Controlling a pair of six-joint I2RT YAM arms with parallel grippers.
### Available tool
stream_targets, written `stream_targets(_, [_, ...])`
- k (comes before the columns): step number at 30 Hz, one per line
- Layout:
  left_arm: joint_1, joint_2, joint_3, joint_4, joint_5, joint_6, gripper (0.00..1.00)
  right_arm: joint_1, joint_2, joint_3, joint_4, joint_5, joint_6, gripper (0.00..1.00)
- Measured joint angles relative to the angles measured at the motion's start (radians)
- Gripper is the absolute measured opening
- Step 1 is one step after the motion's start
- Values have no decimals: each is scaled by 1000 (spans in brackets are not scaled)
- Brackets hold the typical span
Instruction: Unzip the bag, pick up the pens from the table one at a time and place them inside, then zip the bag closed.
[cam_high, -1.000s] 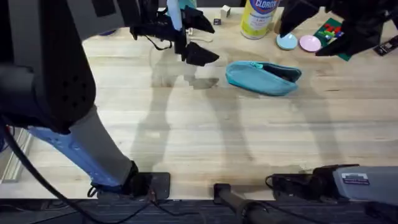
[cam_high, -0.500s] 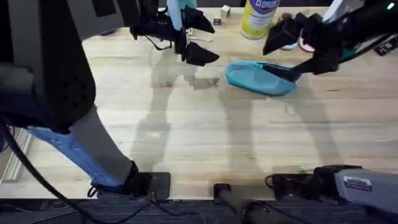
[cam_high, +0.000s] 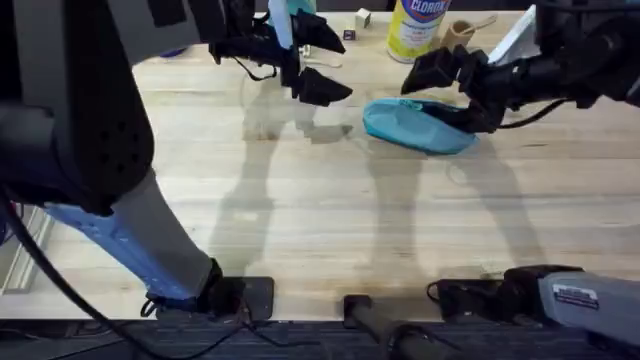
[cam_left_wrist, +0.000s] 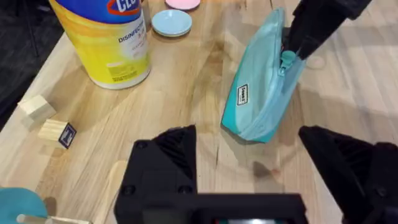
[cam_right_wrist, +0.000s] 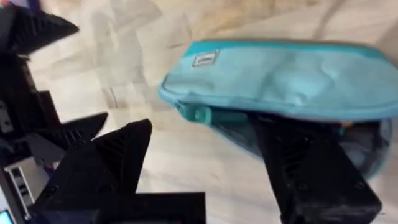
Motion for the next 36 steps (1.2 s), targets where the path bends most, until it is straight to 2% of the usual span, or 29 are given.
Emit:
stream_targets(12, [0, 0, 0, 0, 0, 0, 994, 93, 88, -16, 155, -17, 72, 993])
stream_targets(23, [0, 0, 0, -3, 0, 0, 993, 98, 92, -16, 232, -82, 74, 995])
stream_targets(36, [0, 0, 0, -3, 0, 0, 992, 98, -97, -20, 232, -111, 32, 995])
